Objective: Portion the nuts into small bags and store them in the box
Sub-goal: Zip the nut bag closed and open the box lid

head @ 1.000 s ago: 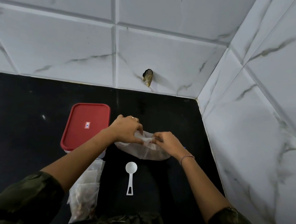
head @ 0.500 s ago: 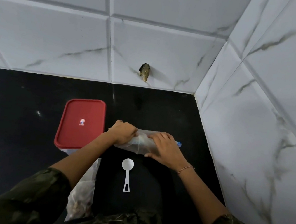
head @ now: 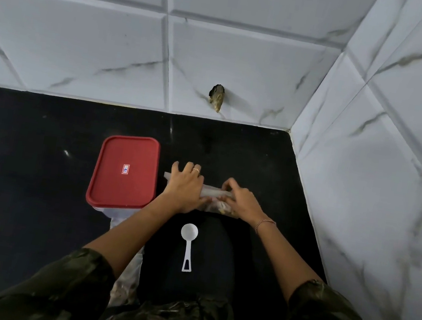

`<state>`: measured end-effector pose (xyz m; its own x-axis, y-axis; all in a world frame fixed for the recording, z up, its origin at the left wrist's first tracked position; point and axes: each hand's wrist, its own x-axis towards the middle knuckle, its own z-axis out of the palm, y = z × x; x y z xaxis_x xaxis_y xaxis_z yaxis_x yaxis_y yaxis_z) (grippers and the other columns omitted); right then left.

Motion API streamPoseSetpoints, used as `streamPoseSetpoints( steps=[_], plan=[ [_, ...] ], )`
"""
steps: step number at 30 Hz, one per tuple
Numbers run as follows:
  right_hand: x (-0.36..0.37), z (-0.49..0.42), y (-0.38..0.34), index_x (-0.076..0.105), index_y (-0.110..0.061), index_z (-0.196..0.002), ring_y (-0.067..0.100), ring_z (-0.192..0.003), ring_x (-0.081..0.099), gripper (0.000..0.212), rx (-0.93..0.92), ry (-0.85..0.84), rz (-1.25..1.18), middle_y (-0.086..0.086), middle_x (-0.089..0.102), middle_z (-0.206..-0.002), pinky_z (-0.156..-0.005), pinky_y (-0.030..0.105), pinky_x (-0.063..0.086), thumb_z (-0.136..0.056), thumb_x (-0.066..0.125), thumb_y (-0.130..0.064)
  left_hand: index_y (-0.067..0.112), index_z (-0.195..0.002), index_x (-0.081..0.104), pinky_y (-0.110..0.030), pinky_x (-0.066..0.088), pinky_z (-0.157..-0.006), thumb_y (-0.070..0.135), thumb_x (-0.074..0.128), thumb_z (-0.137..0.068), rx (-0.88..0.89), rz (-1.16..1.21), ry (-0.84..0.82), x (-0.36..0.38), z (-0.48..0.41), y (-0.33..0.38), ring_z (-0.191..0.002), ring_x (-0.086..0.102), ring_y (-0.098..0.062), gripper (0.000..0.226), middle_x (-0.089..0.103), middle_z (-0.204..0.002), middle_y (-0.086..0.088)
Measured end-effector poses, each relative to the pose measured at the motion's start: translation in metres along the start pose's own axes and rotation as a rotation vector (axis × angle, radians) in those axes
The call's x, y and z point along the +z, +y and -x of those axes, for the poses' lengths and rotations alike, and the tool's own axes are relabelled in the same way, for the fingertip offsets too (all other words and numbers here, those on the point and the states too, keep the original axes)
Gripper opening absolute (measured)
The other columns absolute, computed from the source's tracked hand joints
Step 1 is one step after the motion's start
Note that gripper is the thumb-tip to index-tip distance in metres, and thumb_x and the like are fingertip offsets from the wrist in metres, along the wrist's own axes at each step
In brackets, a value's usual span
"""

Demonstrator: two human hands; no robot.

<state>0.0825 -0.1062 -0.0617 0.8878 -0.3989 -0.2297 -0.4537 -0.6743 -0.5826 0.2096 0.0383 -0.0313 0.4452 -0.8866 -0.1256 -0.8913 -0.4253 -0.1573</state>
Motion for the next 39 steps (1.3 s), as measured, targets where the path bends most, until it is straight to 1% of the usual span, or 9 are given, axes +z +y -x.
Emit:
streamPoseSetpoints(
  steps=[2, 5, 10, 15, 19, 26, 31, 35, 39],
  plan=[
    [-0.002, -0.003, -0.002, 0.052, -0.018, -0.093, 0.012, -0.064, 0.053, 0.025, 0.048, 0.014, -0.016, -0.004, 0.055, -0.071, -0.063, 0.031, 0.041, -0.095, 0.049, -0.042, 0.014, -0.121, 0.058, -0.053, 0.025, -0.109, 0.048, 0.044, -0.094, 0.046, -0.053, -0.006, 0.000, -0.003, -0.001, -0.127, 0.037, -0.026, 0.046, 0.044, -0.135, -0.009],
    [0.002, -0.007, -0.009, 0.056, -0.022, -0.076, 0.018, -0.072, 0.059, 0.036, 0.077, 0.046, 0.083, 0.000, 0.059, -0.072, -0.069, 0.034, 0.045, -0.097, 0.041, -0.047, 0.018, -0.126, 0.056, -0.049, 0.028, -0.107, 0.037, 0.042, -0.098, 0.036, 0.098, -0.131, 0.007, -0.005, 0.000, -0.126, 0.039, -0.025, 0.037, 0.048, -0.133, -0.006],
    [0.026, -0.005, -0.009, 0.065, -0.012, -0.098, 0.023, -0.090, 0.056, 0.024, -0.167, 0.368, 0.670, 0.008, 0.056, -0.103, -0.071, 0.036, 0.044, -0.093, 0.050, -0.030, 0.017, -0.127, 0.054, -0.046, 0.030, -0.103, 0.032, 0.031, -0.102, -0.027, 0.354, -0.195, 0.022, -0.007, 0.010, -0.122, 0.042, -0.025, 0.037, 0.054, -0.129, -0.005],
    [0.024, 0.004, 0.010, 0.045, -0.014, -0.122, 0.019, -0.096, 0.057, 0.040, -0.499, 0.265, 0.643, 0.008, 0.056, -0.114, -0.078, 0.033, 0.048, -0.090, 0.037, -0.038, 0.018, -0.120, 0.043, -0.045, 0.028, -0.098, 0.027, 0.036, -0.098, -0.088, 0.572, -0.181, 0.027, -0.009, 0.009, -0.114, 0.048, -0.026, 0.024, 0.060, -0.116, -0.008],
    [0.016, -0.007, 0.001, 0.046, -0.011, -0.126, 0.021, -0.104, 0.055, 0.036, -0.440, 0.104, 0.602, 0.008, 0.056, -0.119, -0.085, 0.032, 0.042, -0.094, 0.045, -0.027, 0.021, -0.119, 0.040, -0.045, 0.028, -0.099, 0.027, 0.033, -0.098, -0.142, 0.695, -0.187, 0.032, -0.015, 0.006, -0.108, 0.055, -0.022, 0.022, 0.062, -0.111, -0.005],
    [0.020, -0.024, -0.008, 0.044, -0.018, -0.114, 0.022, -0.077, 0.063, 0.023, -0.256, 0.090, 0.508, 0.002, 0.068, -0.083, -0.085, 0.038, 0.037, -0.098, 0.036, -0.032, 0.023, -0.123, 0.038, -0.041, 0.029, -0.097, 0.018, 0.035, -0.095, -0.229, 0.683, -0.107, 0.039, -0.020, 0.011, -0.106, 0.055, -0.026, 0.029, 0.062, -0.110, -0.008],
    [0.011, -0.024, -0.015, 0.047, -0.021, -0.120, 0.026, -0.083, 0.062, 0.025, -0.121, -0.011, 0.282, 0.008, 0.066, -0.097, -0.063, 0.031, 0.037, -0.098, 0.041, -0.032, 0.016, -0.136, 0.041, -0.040, 0.033, -0.102, 0.015, 0.048, -0.094, -0.260, 0.559, 0.114, 0.042, -0.009, 0.019, -0.118, 0.046, -0.026, 0.043, 0.051, -0.127, -0.010],
    [0.020, -0.015, -0.020, 0.047, -0.021, -0.115, 0.025, -0.082, 0.062, 0.019, -0.001, 0.123, 0.208, 0.006, 0.065, -0.094, -0.064, 0.030, 0.035, -0.098, 0.041, -0.028, 0.016, -0.113, 0.062, -0.044, 0.043, -0.084, 0.018, 0.069, -0.078, -0.347, 0.279, 0.296, 0.032, -0.001, 0.023, -0.101, 0.052, -0.029, 0.035, 0.055, -0.115, -0.011],
    [0.040, -0.002, -0.032, 0.048, -0.015, -0.113, 0.026, -0.095, 0.058, 0.018, 0.263, 0.335, 0.274, 0.007, 0.063, -0.101, -0.073, 0.035, 0.037, -0.097, 0.041, -0.020, 0.015, -0.124, 0.058, -0.035, 0.045, -0.088, 0.024, 0.049, -0.094, -0.234, 0.396, 0.183, 0.022, 0.001, 0.041, -0.114, 0.046, -0.023, 0.032, 0.050, -0.123, -0.009]
  ],
)
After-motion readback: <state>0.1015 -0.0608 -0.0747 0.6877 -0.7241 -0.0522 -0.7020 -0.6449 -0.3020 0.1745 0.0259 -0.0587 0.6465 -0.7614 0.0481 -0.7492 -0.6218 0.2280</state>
